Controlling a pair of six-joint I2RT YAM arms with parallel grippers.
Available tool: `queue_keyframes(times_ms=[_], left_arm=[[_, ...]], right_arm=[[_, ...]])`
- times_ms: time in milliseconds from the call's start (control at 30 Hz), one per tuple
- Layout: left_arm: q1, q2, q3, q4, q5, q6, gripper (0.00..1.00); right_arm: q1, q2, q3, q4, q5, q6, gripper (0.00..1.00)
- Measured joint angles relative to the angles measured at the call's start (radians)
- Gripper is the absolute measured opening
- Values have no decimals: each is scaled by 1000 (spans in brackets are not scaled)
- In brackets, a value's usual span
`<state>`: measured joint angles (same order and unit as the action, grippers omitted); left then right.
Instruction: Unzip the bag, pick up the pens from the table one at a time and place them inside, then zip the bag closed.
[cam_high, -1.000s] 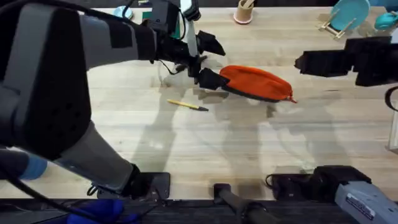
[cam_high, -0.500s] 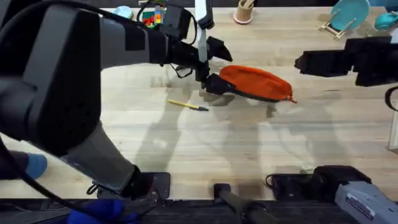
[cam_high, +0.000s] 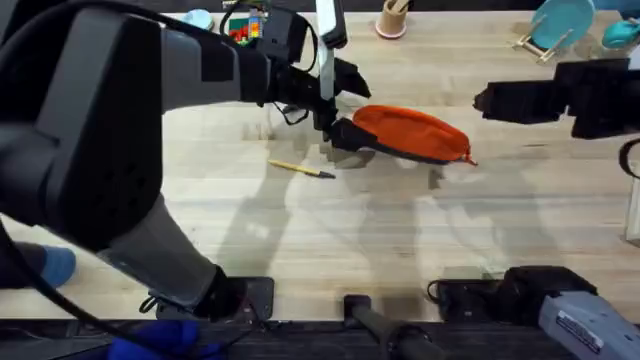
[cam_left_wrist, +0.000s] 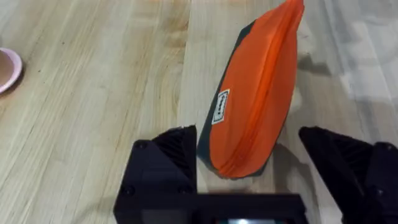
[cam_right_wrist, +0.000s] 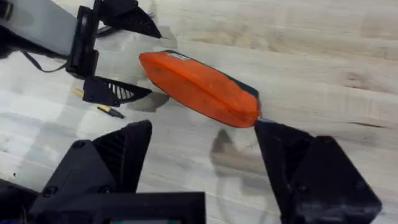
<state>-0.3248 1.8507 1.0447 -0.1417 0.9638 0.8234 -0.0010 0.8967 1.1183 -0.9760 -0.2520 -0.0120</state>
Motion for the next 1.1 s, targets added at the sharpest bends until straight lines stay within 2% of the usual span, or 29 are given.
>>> queue_keyframes(times_ms=[100, 267, 367, 467, 633, 700, 1100], left_arm=[[0, 0, 0, 0, -1, -1, 950], [0, 0, 0, 0, -15, 0, 751], [0, 0, 0, 0, -19, -1, 586], [0, 0, 0, 0, -20, 1, 371], [0, 0, 0, 1, -24, 0, 72], [0, 0, 0, 1, -26, 0, 47], [0, 0, 0, 1, -26, 0, 44]], right_arm=[[0, 0, 0, 0, 0, 0, 996], [0, 0, 0, 0, 0, 0, 996], [0, 0, 0, 0, 0, 0, 996], [0, 0, 0, 0, 0, 0, 996], [0, 0, 0, 0, 0, 0, 996], [0, 0, 0, 0, 0, 0, 996], [0, 0, 0, 0, 0, -17, 996]])
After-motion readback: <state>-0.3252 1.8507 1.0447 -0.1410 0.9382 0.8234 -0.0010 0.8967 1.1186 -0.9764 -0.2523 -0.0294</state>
